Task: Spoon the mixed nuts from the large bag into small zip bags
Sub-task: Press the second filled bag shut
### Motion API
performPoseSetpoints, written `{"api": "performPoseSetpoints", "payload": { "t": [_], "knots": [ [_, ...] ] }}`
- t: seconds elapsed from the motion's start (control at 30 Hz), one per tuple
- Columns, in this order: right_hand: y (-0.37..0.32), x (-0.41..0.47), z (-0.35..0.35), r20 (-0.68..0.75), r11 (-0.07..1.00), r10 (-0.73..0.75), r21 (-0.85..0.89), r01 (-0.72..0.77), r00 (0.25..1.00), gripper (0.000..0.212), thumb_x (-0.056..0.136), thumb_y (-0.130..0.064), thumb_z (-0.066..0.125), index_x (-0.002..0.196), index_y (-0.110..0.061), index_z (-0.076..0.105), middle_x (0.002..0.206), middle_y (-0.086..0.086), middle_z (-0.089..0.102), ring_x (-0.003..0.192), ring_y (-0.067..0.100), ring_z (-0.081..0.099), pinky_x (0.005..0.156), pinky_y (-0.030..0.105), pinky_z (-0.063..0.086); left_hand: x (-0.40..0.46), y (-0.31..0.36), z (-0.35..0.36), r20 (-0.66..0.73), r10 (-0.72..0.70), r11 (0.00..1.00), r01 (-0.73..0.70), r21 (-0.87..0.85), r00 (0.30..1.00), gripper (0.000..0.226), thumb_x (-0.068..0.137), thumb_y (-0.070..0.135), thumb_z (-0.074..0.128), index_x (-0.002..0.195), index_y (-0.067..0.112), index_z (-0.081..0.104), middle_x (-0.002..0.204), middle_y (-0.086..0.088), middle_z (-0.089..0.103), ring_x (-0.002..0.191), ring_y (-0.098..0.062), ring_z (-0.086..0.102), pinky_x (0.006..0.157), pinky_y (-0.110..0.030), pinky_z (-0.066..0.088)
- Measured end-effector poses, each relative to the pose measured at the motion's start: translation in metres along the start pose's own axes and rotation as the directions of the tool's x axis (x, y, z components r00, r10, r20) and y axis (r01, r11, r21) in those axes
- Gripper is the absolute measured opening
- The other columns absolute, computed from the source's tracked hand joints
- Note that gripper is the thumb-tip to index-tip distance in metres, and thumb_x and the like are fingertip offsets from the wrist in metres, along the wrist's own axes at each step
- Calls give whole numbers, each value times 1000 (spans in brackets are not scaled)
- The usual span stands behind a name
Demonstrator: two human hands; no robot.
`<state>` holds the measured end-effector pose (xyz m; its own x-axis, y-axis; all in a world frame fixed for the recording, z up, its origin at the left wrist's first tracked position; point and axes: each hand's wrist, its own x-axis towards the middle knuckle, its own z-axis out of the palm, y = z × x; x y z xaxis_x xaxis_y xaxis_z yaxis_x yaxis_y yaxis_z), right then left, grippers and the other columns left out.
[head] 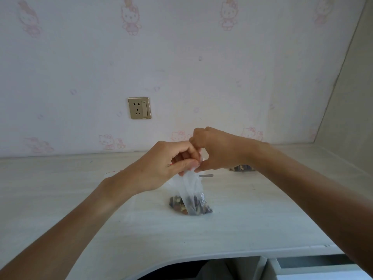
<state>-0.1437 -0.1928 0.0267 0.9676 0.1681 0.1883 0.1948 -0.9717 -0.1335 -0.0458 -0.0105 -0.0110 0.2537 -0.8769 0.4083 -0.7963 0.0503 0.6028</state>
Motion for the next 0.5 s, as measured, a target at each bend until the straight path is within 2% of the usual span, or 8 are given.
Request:
{"api": "performPoseSetpoints", "payload": {
  "t": [0.03,0.1,0.2,0.3,0.37,0.4,0.5],
  "knots": [
    [-1,1,-1,-22,1000,-10,-21,10,1000,25,83,-30,85,96,-13,72,97,3,65,92,18,59,85,37,50,0,0,-1,-2,12,1000,-12,14,1000,5,99,22,70,96,25,71,86,9,72,68,-12,66,69,-19,53],
    [-1,1,-5,-56,997,-54,-50,51,997,25,83,-32,84,92,-14,70,91,-1,66,90,11,53,87,36,46,-1,-1,-4,-22,21,999,-20,47,1000,4,99,33,70,95,32,69,86,9,71,69,-14,68,68,-21,54],
    [3,-3,-12,-67,997,-70,-39,68,995,25,82,-30,86,85,-15,66,85,-10,61,89,-3,45,91,35,41,-4,-9,-12,-48,-22,987,29,157,999,28,90,64,67,95,36,66,86,11,70,77,-14,69,69,-25,55],
    [5,-7,-18,-67,996,-80,29,82,995,22,82,-16,85,79,-16,63,82,-11,58,88,-2,44,92,41,43,-5,-17,-25,-46,-45,901,60,430,998,55,77,89,54,97,39,67,86,20,68,91,-2,63,77,-10,45],
    [7,-10,-20,-48,994,-86,61,89,995,19,82,-8,82,79,-13,64,83,-9,60,90,3,47,91,43,44,-2,-20,-30,-9,-37,801,35,597,999,63,76,90,48,99,36,70,83,26,63,91,-2,58,87,-1,30],
    [7,-11,-22,-33,994,-86,62,88,996,17,83,-6,81,80,-11,64,85,-8,61,92,8,48,92,43,44,1,-21,-33,7,-35,765,23,644,999,59,78,86,51,99,35,70,82,29,58,90,-4,54,91,-2,25],
    [9,-13,-24,3,995,-90,34,90,996,18,83,-5,79,79,-14,64,93,-5,60,95,11,46,94,38,43,6,-23,-38,31,-48,722,13,691,998,43,84,75,60,100,36,68,83,28,50,89,-1,45,89,-19,28]
  ]
}}
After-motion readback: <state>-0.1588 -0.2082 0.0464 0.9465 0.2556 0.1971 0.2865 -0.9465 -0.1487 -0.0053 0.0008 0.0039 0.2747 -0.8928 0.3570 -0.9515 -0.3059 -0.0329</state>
